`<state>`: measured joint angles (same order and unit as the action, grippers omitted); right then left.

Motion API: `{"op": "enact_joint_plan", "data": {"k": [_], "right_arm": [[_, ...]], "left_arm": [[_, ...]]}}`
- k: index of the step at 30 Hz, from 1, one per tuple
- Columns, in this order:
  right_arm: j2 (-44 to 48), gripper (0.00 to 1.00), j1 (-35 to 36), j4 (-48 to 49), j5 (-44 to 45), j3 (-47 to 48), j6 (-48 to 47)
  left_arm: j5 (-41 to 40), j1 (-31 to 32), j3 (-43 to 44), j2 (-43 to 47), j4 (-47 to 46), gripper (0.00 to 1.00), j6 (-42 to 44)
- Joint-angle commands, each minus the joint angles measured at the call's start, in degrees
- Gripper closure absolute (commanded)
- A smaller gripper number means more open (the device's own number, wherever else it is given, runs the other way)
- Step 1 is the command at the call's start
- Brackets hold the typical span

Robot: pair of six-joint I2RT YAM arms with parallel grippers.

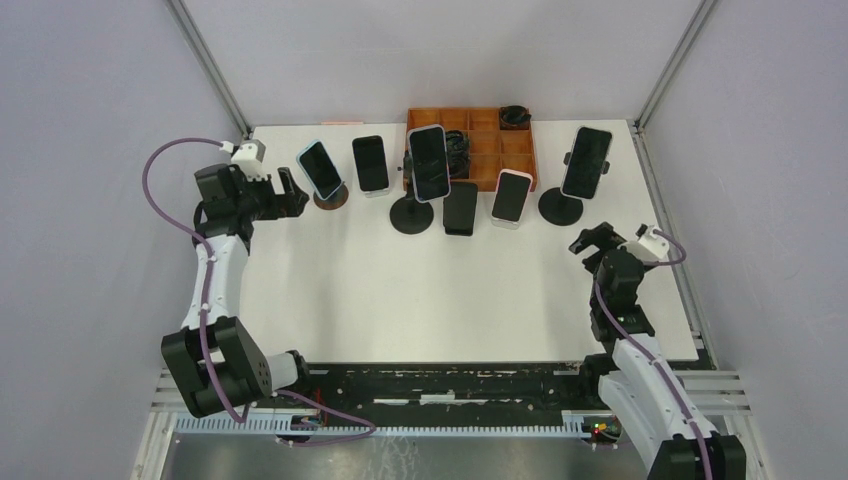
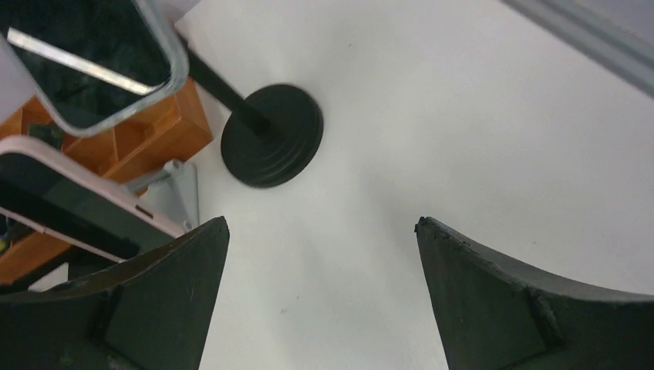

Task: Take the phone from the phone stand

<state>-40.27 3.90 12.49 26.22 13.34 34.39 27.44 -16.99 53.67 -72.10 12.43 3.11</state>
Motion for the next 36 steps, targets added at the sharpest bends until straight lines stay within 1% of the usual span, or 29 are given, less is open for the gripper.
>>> {"op": "enact_joint_plan", "data": {"k": [1,6,9,11,15,20,23,25,31,33,36], "right_arm": [[-2.97,0.02,5.89,-14.33,-2.16,7.59,1.22],[-16.92,0.02,15.96,-28.34,-0.29,19.58,-3.87],[-19.27,0.02,24.06,-30.85,1.38,21.28,-5.61],[-16.78,0.02,27.47,-30.09,1.68,18.99,-5.40],[-10.48,0.02,29.43,-26.74,-3.40,13.74,-5.05],[-10.44,0.02,35.46,-28.04,-5.18,14.19,-4.78],[-10.65,0.02,39.59,-26.78,-7.19,15.28,-5.60],[-10.54,0.02,41.81,-24.89,-10.07,15.60,-6.40],[-10.66,0.03,44.99,-16.99,-25.18,15.55,-10.38],[-10.88,0.03,45.98,-15.44,-27.76,15.87,-11.20],[-11.57,0.04,47.06,-14.72,-28.74,16.89,-12.31]], "left_arm": [[1.49,-1.06,6.03,-0.31,13.31,0.00,1.85],[2.36,-1.11,9.90,-1.54,15.66,0.00,0.31],[3.34,-1.11,12.50,-3.84,16.06,0.00,-0.60],[4.32,-1.11,13.57,-5.58,15.55,0.00,-1.15],[6.00,-0.40,15.84,-9.99,15.02,0.00,-1.90],[5.23,1.00,18.31,-14.86,13.02,0.00,-2.22],[5.00,1.82,20.04,-17.83,11.82,0.00,-1.83],[4.97,2.38,20.60,-20.22,10.30,0.00,-1.63],[6.80,2.90,22.19,-26.77,5.23,0.00,-1.75],[7.99,2.93,22.43,-28.41,3.09,0.02,-1.92],[11.11,3.09,23.34,-30.84,0.52,0.06,-1.97]]}}
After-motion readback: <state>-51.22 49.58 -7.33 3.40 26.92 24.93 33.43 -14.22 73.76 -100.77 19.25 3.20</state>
